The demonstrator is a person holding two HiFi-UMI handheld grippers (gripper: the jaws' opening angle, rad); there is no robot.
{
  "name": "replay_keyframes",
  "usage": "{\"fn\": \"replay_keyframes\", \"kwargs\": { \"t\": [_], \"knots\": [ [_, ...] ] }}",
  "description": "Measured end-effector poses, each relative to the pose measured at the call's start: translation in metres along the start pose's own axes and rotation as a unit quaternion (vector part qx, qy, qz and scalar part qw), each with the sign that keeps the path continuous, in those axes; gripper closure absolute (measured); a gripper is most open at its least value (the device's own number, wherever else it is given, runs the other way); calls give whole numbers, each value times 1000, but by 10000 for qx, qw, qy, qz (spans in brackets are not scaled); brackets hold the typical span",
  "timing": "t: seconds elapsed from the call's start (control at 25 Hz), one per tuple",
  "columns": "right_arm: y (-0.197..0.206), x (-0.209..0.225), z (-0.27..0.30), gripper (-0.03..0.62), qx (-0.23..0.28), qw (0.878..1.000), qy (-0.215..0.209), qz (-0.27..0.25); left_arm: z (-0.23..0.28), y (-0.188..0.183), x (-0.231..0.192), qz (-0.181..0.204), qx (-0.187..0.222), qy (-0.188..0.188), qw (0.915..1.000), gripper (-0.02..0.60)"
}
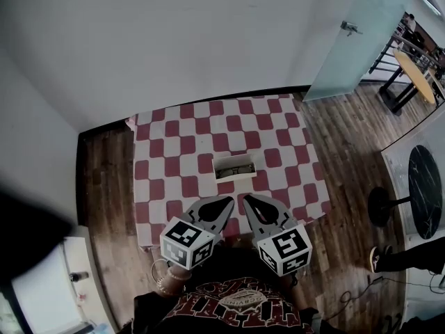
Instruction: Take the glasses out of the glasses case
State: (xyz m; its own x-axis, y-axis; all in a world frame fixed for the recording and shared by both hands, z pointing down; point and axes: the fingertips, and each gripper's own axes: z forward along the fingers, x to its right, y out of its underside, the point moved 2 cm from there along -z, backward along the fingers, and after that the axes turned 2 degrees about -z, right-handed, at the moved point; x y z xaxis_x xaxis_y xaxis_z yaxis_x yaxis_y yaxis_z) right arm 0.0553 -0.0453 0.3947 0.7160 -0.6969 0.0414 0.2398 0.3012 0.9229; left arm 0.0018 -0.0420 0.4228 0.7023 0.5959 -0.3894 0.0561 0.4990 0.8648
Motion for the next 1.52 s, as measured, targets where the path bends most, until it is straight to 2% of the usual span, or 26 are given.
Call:
{"fn": "replay_keyframes", "kwargs": {
  "t": [0.32, 0.56, 0.8, 1.16, 1.52],
  "knots": [
    [2, 14, 3, 572, -128, 9999, 72, -73, -5, 3, -6, -175, 56, -110, 9998, 572],
    [-6, 26, 15, 574, -138, 9992, -265, -280, -8, 3, -16, -328, 160, -508, 9980, 572],
    [-8, 55, 18, 572, -176, 9982, -457, -348, 4, -4, -19, -483, 235, -849, 9949, 572],
    [-3, 105, 15, 574, -341, 9960, -706, -426, 35, -13, -20, -639, 63, -1242, 9902, 572],
    [-2, 123, 25, 573, -367, 9901, -1240, -547, 57, -19, -19, -729, -33, -1704, 9827, 572]
  ]
}}
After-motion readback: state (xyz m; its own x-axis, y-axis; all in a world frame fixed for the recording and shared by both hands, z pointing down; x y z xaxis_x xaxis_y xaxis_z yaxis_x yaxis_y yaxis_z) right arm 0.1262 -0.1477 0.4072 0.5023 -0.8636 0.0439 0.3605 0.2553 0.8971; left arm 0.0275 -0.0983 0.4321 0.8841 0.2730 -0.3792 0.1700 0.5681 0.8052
